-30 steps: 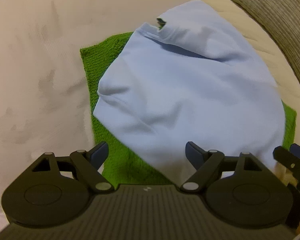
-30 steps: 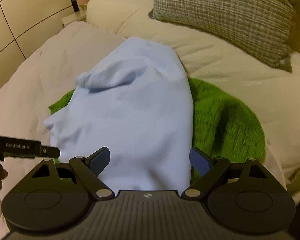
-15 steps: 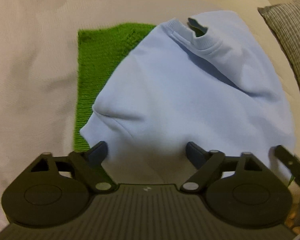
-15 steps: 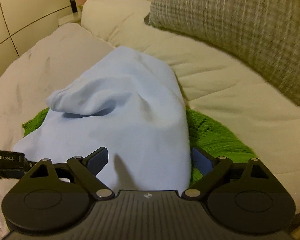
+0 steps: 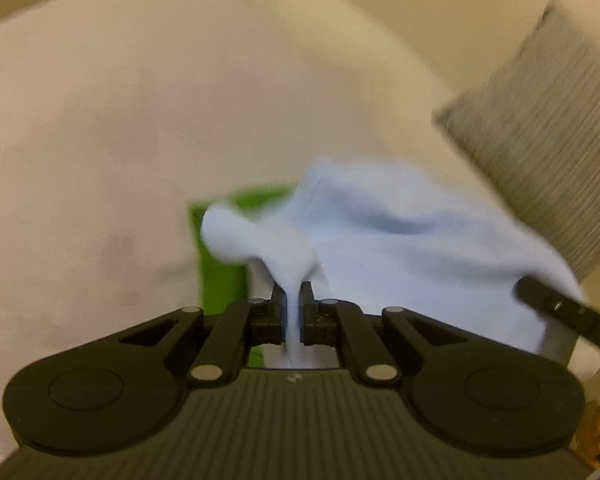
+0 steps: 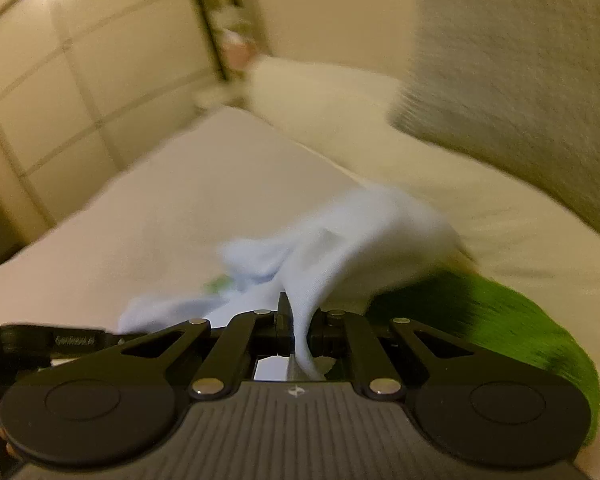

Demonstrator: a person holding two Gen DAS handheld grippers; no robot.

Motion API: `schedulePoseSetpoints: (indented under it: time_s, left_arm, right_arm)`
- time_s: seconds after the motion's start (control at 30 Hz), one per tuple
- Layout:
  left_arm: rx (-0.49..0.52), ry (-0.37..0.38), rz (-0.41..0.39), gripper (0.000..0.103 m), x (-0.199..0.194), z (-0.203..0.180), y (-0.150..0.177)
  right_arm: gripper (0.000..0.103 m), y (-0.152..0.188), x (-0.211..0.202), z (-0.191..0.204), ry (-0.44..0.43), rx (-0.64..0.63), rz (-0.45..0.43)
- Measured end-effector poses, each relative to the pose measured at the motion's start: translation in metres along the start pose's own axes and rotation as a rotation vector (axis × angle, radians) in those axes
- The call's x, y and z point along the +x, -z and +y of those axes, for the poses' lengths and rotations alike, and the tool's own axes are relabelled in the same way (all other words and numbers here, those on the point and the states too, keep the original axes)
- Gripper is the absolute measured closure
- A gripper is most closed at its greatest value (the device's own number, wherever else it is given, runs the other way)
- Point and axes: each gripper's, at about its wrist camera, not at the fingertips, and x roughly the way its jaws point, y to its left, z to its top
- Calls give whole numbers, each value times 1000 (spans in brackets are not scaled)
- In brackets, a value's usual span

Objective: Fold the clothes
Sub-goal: 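Grasp the light blue sweatshirt with both grippers and lift it, then lower the sweatshirt onto the open bed and open both grippers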

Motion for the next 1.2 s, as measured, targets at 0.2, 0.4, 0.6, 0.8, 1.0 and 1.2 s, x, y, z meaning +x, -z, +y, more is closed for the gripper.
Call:
schedulePoseSetpoints:
  time_s: [0.2,0.4,0.6,0.8,1.0,1.2]
  left_arm:
    - [-98,-73,-264,100,-173,67,7]
    - [-138,-232,-469,100,-351,142,29]
    - [-144,-415,-587,100,-503,215,66]
    - [-281,-653,-326,93,-551,330,121]
    - [-439,-681,-75,90,-549,383,197]
    - [-462,-667,8,83,-558,358,255]
  right_arm:
    - [97,5,-53,111,-218,-91,-61]
    - [97,34,-91,239,-439,-139,-55]
    - [90,84,-127,388,-605,-239,-21]
    - [15,172,-125,521,-610,-421,266]
    - [14,247,-126,563,-530,-535,457]
    - [14,277,-153,573,-456,-582,491]
